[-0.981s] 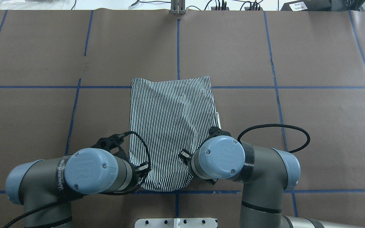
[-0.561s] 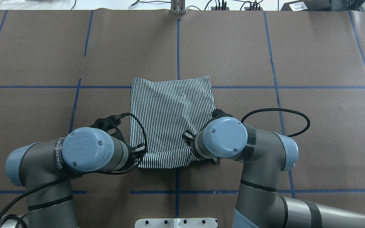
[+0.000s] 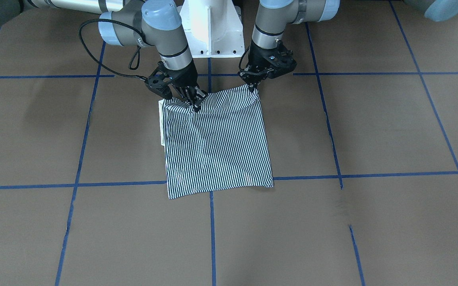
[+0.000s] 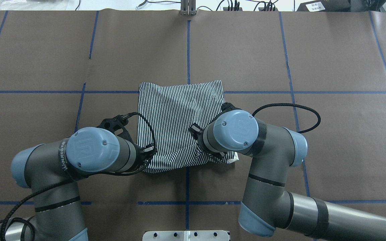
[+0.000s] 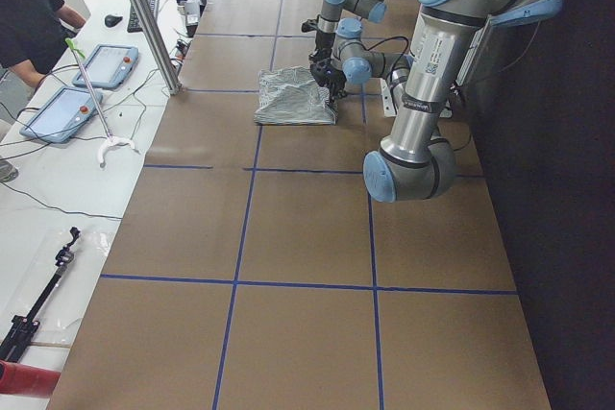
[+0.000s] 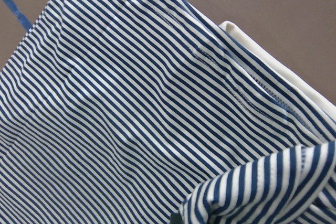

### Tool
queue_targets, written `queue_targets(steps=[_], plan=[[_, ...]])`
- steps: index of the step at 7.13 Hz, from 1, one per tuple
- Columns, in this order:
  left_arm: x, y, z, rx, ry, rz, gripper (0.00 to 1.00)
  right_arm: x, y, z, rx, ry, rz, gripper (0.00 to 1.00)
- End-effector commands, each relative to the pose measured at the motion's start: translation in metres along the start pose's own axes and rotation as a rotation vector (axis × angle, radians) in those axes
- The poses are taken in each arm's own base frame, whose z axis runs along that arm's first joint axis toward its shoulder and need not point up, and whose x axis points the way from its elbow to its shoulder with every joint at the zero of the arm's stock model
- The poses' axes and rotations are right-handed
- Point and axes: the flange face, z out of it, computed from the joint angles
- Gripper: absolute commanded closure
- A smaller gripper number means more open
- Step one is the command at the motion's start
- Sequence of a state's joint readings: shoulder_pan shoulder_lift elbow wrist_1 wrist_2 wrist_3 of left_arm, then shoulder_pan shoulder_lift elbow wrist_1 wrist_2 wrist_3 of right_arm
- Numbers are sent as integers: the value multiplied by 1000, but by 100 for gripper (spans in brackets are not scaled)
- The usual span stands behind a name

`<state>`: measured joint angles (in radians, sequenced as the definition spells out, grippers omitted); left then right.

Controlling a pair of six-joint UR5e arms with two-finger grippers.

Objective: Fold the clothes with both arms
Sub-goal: 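Grasp the near shirt edge with both grippers and lift it, then fold the held edge over toward the far end with both grippers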

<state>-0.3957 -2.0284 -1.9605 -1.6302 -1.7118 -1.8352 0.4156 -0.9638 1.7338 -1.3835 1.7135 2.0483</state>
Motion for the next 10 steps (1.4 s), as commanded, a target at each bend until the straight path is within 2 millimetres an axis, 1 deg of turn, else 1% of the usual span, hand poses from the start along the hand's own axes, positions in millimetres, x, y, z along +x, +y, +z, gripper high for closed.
queue_targets(steps=[1, 2, 3, 4, 5, 6, 7, 8, 9, 10], plan=[[25, -62, 21, 73, 35, -52, 100, -52, -37, 28, 61, -6, -1, 100], [44, -117, 35, 132, 55, -68, 100, -86, -69, 39, 89, -46, 13, 100], [50, -174, 48, 193, 46, -4, 75, -115, -107, 52, 130, -53, 12, 100], [43, -218, 62, 233, 47, 88, 1, -121, -148, 68, 161, -60, 6, 1], [30, -253, 77, 261, 47, 117, 0, -117, -163, 80, 195, -37, -123, 0], [26, -258, 86, 262, 51, 131, 0, -119, -175, 80, 220, -35, -124, 0], [26, -258, 86, 260, 54, 132, 0, -125, -180, 73, 223, -45, -121, 0], [25, -261, 85, 262, 53, 137, 0, -133, -191, 63, 217, -53, -122, 0], [23, -271, 77, 257, 52, 163, 0, -141, -192, 50, 184, -54, -191, 0], [16, -290, 60, 175, 58, 187, 0, -142, -186, 50, 157, -30, -293, 0]])
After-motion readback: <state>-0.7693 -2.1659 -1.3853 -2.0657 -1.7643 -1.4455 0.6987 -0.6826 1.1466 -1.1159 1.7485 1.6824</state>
